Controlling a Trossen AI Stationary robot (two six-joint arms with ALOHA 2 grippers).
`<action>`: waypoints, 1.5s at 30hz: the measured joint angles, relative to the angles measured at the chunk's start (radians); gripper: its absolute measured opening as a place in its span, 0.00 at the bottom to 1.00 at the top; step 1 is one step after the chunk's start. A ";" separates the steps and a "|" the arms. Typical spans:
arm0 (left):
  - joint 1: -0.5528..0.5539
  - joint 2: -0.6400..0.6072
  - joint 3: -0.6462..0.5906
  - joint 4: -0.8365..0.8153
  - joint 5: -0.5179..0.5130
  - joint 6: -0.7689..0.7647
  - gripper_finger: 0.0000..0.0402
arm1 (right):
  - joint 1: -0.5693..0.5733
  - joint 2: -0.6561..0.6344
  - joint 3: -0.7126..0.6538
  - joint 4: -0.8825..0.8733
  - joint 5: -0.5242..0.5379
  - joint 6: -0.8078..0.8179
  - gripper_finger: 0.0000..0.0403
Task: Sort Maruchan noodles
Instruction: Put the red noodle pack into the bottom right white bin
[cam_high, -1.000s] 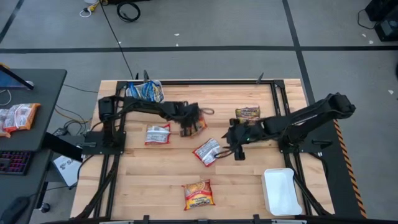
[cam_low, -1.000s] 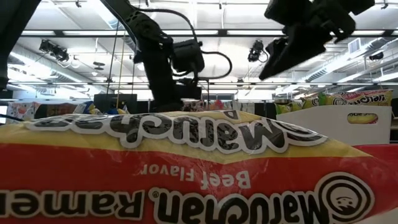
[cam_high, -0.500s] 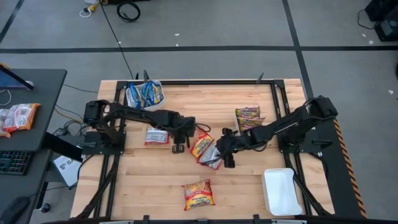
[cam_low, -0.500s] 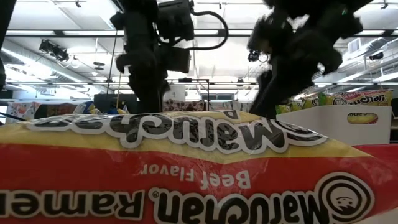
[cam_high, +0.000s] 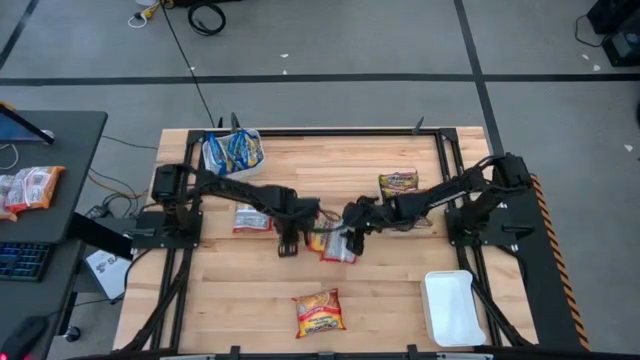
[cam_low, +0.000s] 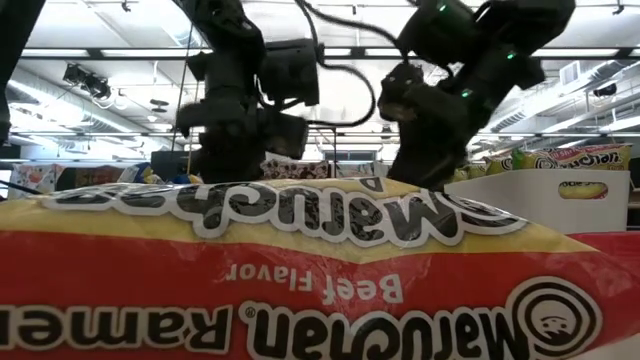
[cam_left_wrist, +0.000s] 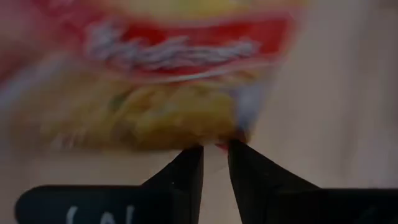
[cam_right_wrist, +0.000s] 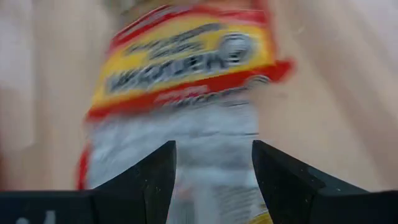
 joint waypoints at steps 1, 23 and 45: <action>-0.018 0.003 0.000 0.030 0.028 0.014 0.20 | -0.017 0.000 0.000 0.004 0.000 -0.018 0.54; -0.111 -0.063 0.057 -0.288 -0.195 0.010 0.20 | 0.003 -0.006 -0.002 0.176 -0.073 0.259 0.61; -0.142 -0.132 0.029 -0.296 -0.266 -0.086 0.20 | -0.044 -0.006 -0.002 0.175 -0.225 0.269 0.60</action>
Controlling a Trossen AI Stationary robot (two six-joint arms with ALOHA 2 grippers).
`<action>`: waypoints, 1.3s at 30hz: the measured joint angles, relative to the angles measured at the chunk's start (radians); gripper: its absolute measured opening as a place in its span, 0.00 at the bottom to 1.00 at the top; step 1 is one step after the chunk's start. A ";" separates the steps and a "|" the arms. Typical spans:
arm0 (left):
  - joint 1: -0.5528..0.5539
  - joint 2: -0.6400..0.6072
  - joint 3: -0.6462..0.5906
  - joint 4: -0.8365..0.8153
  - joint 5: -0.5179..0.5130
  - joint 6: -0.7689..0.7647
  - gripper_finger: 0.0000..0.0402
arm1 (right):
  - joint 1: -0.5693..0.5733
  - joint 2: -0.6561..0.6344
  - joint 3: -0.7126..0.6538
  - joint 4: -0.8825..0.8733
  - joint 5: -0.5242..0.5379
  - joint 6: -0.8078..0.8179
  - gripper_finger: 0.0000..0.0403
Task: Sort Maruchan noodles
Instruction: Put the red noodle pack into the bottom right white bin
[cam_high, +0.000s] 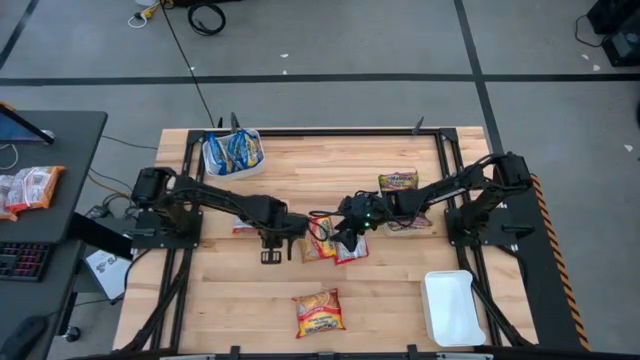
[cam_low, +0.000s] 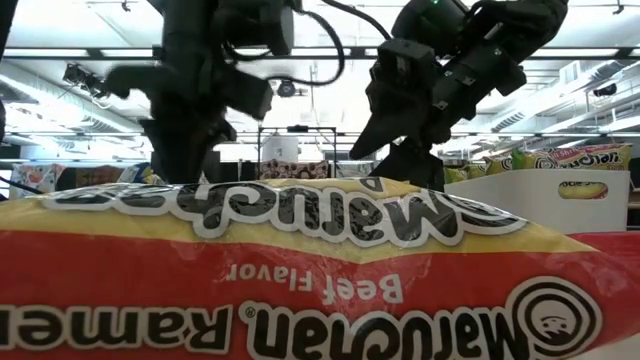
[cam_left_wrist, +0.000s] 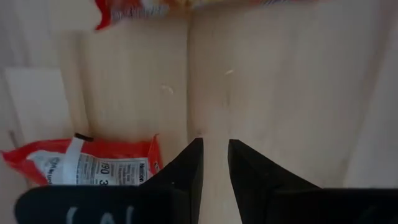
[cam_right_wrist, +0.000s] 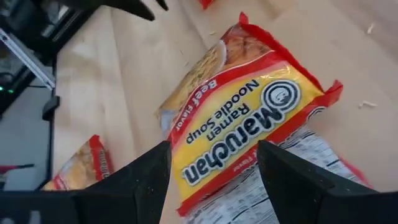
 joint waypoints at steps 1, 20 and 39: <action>-0.005 -0.017 0.000 0.004 0.001 0.000 0.20 | 0.000 0.000 0.000 -0.004 0.013 0.009 0.60; -0.154 -0.069 -0.252 0.551 -0.100 -0.119 0.20 | -0.001 0.024 0.000 -0.053 0.131 0.054 0.74; -0.096 0.090 -0.293 0.896 -0.245 -0.052 0.20 | -0.023 0.220 0.000 0.143 0.029 0.081 0.69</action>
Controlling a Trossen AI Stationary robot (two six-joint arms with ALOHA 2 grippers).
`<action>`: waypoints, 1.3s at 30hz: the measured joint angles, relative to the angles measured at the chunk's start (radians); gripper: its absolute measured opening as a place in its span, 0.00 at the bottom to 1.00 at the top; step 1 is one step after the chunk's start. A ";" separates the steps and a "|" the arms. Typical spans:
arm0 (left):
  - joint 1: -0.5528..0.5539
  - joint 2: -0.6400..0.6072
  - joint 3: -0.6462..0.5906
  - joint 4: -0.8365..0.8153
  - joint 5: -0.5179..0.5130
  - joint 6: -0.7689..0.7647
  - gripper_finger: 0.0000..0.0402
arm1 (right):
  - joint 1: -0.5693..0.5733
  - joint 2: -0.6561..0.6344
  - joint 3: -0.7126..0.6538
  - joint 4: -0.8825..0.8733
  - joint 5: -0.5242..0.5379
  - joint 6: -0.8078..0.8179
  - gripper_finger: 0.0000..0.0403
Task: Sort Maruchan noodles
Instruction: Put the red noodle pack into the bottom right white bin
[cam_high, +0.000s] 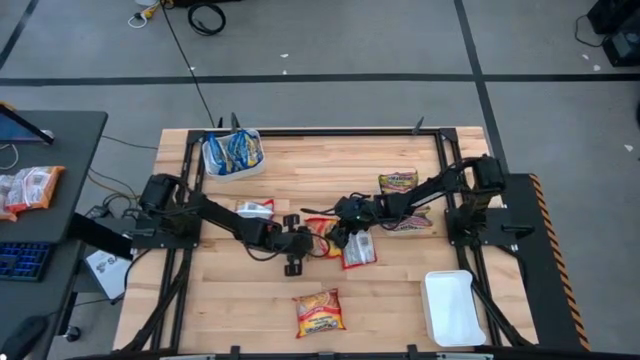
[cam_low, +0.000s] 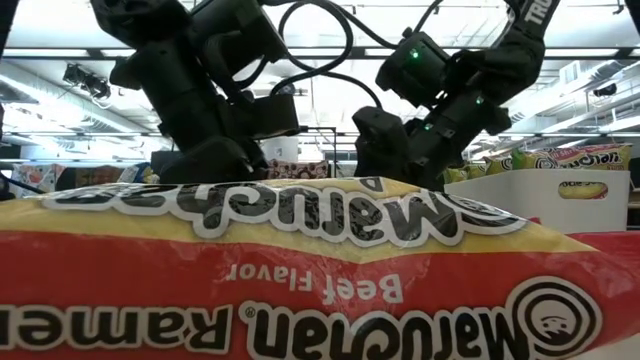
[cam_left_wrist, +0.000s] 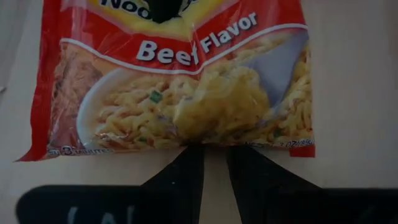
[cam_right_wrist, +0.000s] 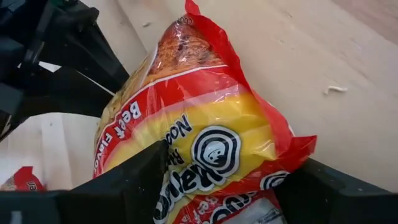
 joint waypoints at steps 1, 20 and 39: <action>0.000 0.000 0.000 -0.002 0.000 0.000 0.20 | 0.001 -0.008 0.000 0.004 0.000 0.000 0.68; -0.001 0.004 -0.003 0.097 -0.088 -0.045 0.20 | 0.016 -0.117 -0.001 0.115 -0.011 -0.050 0.23; -0.103 -0.121 -0.001 0.044 -0.053 -0.022 0.20 | 0.343 -0.500 0.347 -0.983 0.043 -0.217 0.21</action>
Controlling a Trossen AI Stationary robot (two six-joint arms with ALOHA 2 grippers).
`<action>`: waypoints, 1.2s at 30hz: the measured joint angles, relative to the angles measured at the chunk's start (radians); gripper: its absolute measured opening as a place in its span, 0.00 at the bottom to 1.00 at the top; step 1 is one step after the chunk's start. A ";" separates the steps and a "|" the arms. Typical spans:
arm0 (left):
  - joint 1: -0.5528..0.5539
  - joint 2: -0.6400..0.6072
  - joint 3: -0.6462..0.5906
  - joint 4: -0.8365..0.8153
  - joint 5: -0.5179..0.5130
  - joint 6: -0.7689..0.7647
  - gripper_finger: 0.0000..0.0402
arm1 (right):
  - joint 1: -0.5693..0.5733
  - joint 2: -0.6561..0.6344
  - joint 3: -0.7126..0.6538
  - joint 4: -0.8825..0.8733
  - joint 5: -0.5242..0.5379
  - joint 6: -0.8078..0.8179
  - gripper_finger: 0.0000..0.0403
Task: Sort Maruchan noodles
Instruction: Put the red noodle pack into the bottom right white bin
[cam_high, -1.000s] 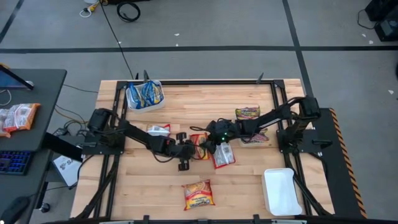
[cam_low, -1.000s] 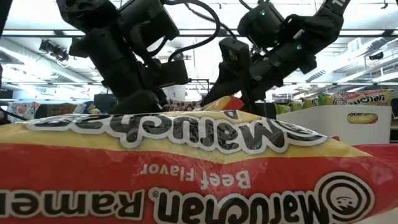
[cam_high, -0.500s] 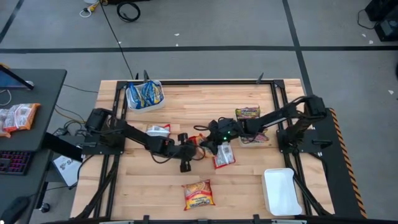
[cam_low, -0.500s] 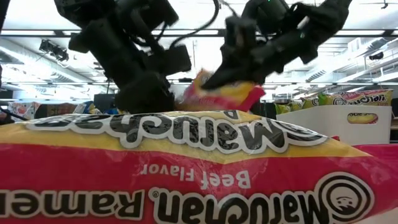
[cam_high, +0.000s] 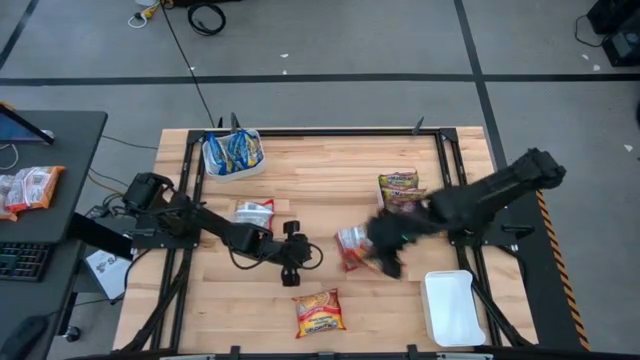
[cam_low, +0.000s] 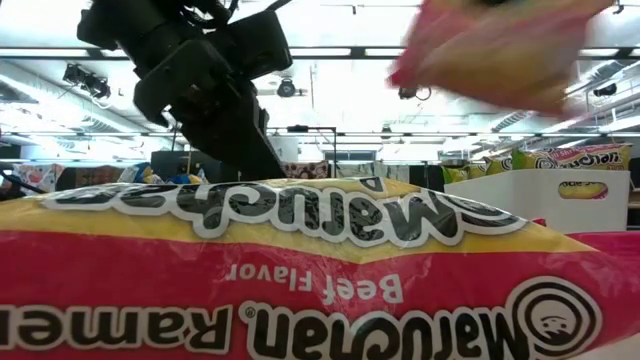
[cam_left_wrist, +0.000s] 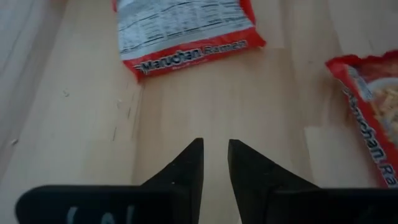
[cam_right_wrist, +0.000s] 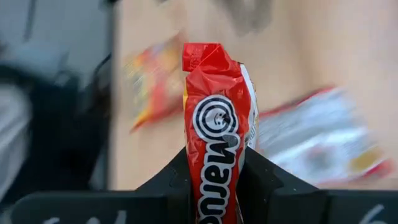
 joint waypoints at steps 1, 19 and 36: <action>0.001 0.000 0.000 0.000 -0.007 -0.012 0.20 | 0.043 -0.019 0.002 -0.023 -0.001 0.031 0.21; 0.018 0.000 0.000 0.201 0.045 -0.066 0.20 | 0.497 -0.183 -0.017 -0.557 -0.087 0.469 0.22; 0.001 0.000 0.000 0.298 0.055 -0.064 0.20 | 0.637 -0.020 -0.158 -0.386 0.022 0.406 0.22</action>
